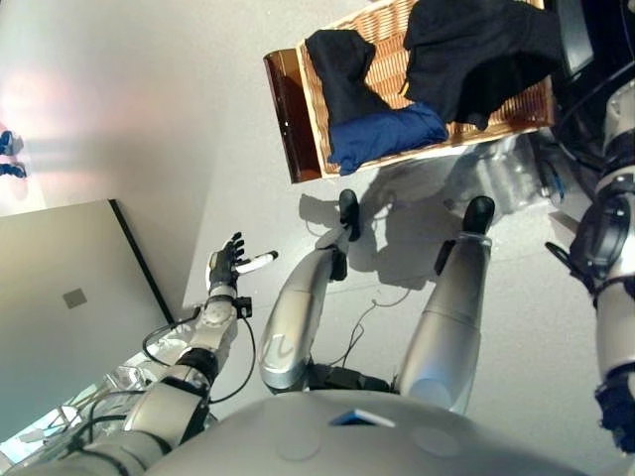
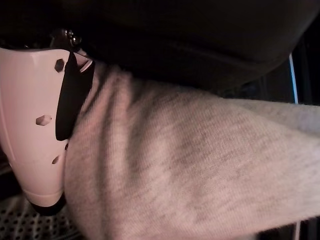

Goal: Pick up the clothes and place them into the washing machine

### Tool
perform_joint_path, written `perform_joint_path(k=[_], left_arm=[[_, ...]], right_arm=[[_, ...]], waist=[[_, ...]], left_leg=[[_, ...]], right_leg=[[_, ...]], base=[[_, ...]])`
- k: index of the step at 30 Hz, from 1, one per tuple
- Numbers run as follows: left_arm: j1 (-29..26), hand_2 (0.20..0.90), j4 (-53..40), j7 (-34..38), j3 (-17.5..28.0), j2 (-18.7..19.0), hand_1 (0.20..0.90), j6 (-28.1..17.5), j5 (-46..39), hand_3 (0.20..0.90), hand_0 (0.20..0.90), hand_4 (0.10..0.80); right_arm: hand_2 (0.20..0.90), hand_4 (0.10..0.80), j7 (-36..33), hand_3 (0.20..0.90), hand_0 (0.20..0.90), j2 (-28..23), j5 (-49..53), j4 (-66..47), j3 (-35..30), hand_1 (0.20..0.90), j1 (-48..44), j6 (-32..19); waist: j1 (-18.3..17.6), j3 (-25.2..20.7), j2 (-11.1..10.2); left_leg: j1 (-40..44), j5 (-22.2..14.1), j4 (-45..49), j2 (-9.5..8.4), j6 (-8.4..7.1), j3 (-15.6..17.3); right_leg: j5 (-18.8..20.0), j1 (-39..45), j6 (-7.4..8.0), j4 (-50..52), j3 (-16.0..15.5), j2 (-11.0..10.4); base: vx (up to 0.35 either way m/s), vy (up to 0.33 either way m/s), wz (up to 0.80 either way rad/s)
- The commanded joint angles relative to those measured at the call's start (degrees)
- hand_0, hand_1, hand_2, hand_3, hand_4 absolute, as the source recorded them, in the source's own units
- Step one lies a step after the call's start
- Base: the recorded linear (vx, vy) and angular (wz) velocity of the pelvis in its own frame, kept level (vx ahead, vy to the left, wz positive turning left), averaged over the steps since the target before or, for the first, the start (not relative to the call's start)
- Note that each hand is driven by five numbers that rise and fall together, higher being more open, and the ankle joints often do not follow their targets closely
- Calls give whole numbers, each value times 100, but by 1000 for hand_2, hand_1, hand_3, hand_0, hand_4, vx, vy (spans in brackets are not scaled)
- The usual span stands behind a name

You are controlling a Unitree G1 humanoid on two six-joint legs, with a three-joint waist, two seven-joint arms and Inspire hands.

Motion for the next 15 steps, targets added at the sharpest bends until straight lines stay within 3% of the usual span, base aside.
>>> perform_joint_path(k=[1, 9, 10, 12, 13, 15], left_arm=[[263, 900, 509, 195, -126, 298, 900, -65, -16, 900, 900, 800], [182, 900, 679, 56, -297, -12, 900, 8, -29, 900, 900, 800], [153, 900, 703, 42, -333, -80, 900, 22, -20, 900, 900, 800], [147, 900, 726, 31, -321, -94, 900, 33, -26, 900, 900, 800], [142, 900, 823, 24, -317, -152, 900, 79, -24, 900, 900, 800], [154, 900, 887, 13, -301, -182, 900, 110, -10, 900, 900, 800]], right_arm=[[900, 800, 310, 900, 900, -828, -639, -583, 620, 900, -960, -217], [900, 800, 532, 900, 900, 72, -445, 87, 65, 900, 41, 146], [900, 800, 572, 900, 900, 443, -406, 86, -50, 900, 395, 178], [900, 800, 555, 900, 900, 593, -506, 110, -64, 900, 578, 253], [900, 800, 601, 900, 900, 992, -486, 109, -150, 900, 969, 332], [900, 800, 606, 900, 900, 1259, -558, 122, -125, 900, 1195, 402]], waist=[[-76, -884, -110], [-97, -1019, -89], [-128, -1060, -112], [-151, -1064, -148], [-185, -1107, -208], [-221, -1132, -270]], left_leg=[[502, -1001, 536, -110, -421, -200], [1028, -769, -169, -231, -337, -269], [1226, -687, -380, -235, -333, -290], [1349, -597, -511, -236, -325, -312], [1555, -590, -645, -231, -311, -346], [1703, -503, -774, -218, -314, -357]], right_leg=[[124, 784, 176, -1028, -169, 152], [385, 1358, 178, -1706, -269, 133], [426, 1561, 164, -1875, -281, 145], [537, 1719, 151, -2044, -305, 154], [521, 2001, 140, -2191, -342, 163], [627, 2221, 135, -2389, -359, 164]], base=[[61, 21, 1], [46, 24, 0], [17, 22, 4], [19, -8, 2], [36, -15, 6], [55, -14, 3]])
